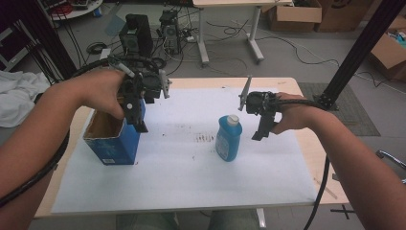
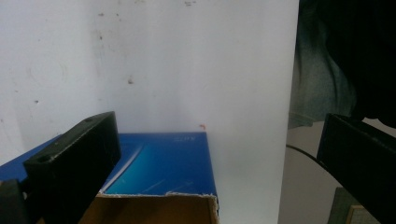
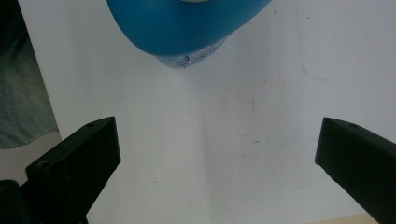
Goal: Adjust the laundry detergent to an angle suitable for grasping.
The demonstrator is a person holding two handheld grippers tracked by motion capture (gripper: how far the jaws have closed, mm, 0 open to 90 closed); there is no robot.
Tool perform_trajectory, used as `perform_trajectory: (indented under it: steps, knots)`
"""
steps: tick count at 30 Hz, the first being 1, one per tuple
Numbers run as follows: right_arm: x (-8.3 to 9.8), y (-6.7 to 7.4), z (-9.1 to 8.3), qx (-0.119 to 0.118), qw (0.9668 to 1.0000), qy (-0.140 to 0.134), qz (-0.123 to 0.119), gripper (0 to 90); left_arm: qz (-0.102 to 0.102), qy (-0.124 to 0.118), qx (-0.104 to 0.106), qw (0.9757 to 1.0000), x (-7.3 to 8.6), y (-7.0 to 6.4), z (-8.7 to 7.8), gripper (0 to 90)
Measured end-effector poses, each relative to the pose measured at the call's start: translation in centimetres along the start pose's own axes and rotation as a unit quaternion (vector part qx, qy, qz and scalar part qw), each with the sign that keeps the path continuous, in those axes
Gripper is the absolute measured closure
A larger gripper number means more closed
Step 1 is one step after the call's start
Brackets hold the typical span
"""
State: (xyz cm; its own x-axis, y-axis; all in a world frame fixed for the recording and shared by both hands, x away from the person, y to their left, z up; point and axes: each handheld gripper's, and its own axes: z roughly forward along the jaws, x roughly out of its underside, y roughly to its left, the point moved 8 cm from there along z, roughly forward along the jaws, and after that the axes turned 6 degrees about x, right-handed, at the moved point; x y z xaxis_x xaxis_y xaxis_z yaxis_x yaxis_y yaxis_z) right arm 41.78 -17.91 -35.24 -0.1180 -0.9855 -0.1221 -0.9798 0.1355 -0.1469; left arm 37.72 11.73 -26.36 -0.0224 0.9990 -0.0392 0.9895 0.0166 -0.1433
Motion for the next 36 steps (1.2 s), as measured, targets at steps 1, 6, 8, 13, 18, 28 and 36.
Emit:
perform_trajectory:
  steps: [1, 6, 8, 13, 18, 28, 36]
  knots:
    - [-0.02, 0.02, -0.01, -0.001, 1.0, 0.0, 0.001, 0.0, 0.0, 0.0, -0.001, 1.0, 0.0, 0.01, -0.02, 0.1]
    - [0.16, 0.01, -0.16, -0.002, 1.0, -0.002, 0.002, 0.0, 0.0, -0.003, 0.0, 1.0, 0.02, -0.13, -0.14, 0.1]
    - [0.35, -0.07, -0.21, -0.002, 1.0, 0.001, 0.0, 0.0, -0.005, -0.001, -0.002, 1.0, 0.21, -0.11, -0.11, 0.1]
    - [0.52, -0.26, -0.46, -0.003, 1.0, -0.002, -0.003, 0.0, -0.013, -0.001, 0.002, 0.9999, 0.31, -0.09, 0.09, 0.1]
    - [0.47, -0.38, -0.51, -0.001, 1.0, -0.003, -0.002, 0.0, -0.012, -0.003, 0.0, 0.9999, 0.26, -0.07, 0.01, 0.1]
    - [0.34, -0.2, -0.71, -0.001, 1.0, -0.004, -0.006, 0.0, -0.011, -0.008, -0.003, 0.9999, 0.14, -0.13, 0.18, 0.1]
    - [0.09, 0.01, -0.66, -0.002, 1.0, -0.005, -0.008, 0.0, -0.013, -0.006, -0.004, 0.9999, 0.22, -0.02, 0.1, 0.1]
